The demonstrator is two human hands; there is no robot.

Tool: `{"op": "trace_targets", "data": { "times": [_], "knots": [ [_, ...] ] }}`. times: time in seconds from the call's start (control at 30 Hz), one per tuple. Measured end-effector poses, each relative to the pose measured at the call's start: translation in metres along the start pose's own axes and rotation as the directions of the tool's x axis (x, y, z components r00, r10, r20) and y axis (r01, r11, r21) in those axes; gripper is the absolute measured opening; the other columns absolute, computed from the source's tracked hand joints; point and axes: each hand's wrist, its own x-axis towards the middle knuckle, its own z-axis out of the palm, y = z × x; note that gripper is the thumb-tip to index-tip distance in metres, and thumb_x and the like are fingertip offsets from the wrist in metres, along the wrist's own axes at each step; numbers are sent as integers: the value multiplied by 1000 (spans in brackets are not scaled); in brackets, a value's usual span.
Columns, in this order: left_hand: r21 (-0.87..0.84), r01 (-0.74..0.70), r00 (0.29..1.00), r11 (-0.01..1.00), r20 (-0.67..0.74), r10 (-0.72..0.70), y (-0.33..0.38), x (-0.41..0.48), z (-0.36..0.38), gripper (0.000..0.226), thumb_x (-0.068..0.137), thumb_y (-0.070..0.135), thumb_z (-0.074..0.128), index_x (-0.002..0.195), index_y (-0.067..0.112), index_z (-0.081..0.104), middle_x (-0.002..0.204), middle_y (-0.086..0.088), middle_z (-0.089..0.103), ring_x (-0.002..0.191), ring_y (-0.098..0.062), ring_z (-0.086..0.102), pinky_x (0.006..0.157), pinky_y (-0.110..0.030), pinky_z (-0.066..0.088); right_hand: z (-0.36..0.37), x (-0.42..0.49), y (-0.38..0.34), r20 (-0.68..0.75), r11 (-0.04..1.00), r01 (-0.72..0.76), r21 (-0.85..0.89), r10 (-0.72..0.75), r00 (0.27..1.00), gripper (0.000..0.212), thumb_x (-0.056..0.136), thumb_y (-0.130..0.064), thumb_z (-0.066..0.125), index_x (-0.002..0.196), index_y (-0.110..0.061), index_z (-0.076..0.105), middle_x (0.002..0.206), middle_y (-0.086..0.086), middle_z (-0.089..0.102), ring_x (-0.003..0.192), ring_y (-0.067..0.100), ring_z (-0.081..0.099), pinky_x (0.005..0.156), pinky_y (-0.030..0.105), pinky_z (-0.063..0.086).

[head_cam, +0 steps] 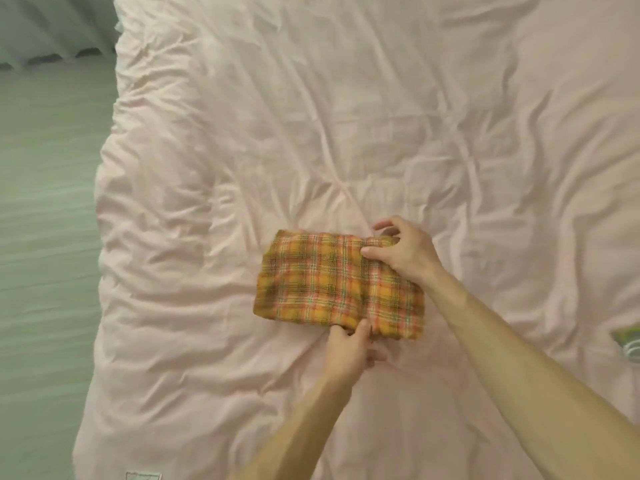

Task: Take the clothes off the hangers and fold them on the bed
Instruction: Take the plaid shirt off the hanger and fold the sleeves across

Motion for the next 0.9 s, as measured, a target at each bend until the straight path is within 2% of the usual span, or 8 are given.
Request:
{"op": "trace_targets", "data": {
  "times": [0.1,0.17,0.27,0.33,0.47,0.57,0.67,0.9],
  "knots": [
    [407,-52,968,912,243,-54,17,3,3,27,99,39,53,109,17,65,98,2,76,71,-12,71,71,-32,58,-6,4,24,-204,981,1,-193,-41,978,44,84,-43,71,123,-24,60,119,-2,62,115,21,57,96,37,48],
    [539,-238,971,808,159,180,36,10,-1,23,97,36,53,103,21,69,93,7,75,75,-10,71,81,-39,60,7,-8,36,-377,962,-24,-271,-83,923,45,90,-40,56,128,-16,58,130,6,60,126,30,51,101,47,45],
    [730,-434,735,528,-52,676,67,31,-12,31,99,36,50,127,26,58,124,9,64,117,-14,58,100,-34,48,43,-27,40,-419,901,74,-428,-270,867,49,96,-35,45,138,-12,53,151,12,46,143,29,37,112,53,35],
    [879,-411,618,243,72,783,85,56,-19,52,102,40,41,152,26,35,156,2,38,147,-21,29,120,-40,25,66,-28,40,-357,865,108,-490,-312,881,53,102,-35,36,149,-14,42,161,10,32,152,24,21,119,54,23],
    [961,-257,774,-106,270,572,68,114,-47,56,103,57,13,155,50,-7,167,9,-9,153,-15,-14,122,-53,-9,103,-29,55,-222,841,41,-540,-189,956,60,105,-45,23,160,-20,19,168,1,10,155,16,1,123,56,5],
    [984,-120,846,129,33,533,34,136,-82,59,97,70,13,147,60,-16,164,16,-21,151,-15,-23,119,-59,-11,118,-48,79,-168,823,18,-568,-137,976,65,103,-55,21,160,-27,10,168,-1,-1,155,17,-5,122,58,-1],
    [987,-78,847,143,-10,532,26,146,-94,62,95,72,13,148,58,-16,164,12,-21,151,-17,-22,120,-57,-11,123,-69,96,-200,837,-99,-538,-13,980,69,101,-61,16,160,-30,0,167,-3,-11,154,17,-12,120,57,-3],
    [669,-66,748,740,-458,481,56,121,-79,83,91,73,42,150,17,27,140,-22,49,128,-41,47,108,-52,37,56,-48,74,-529,967,-252,40,234,816,58,91,-56,56,123,-8,53,124,12,56,114,31,54,93,39,46]
  ]
}}
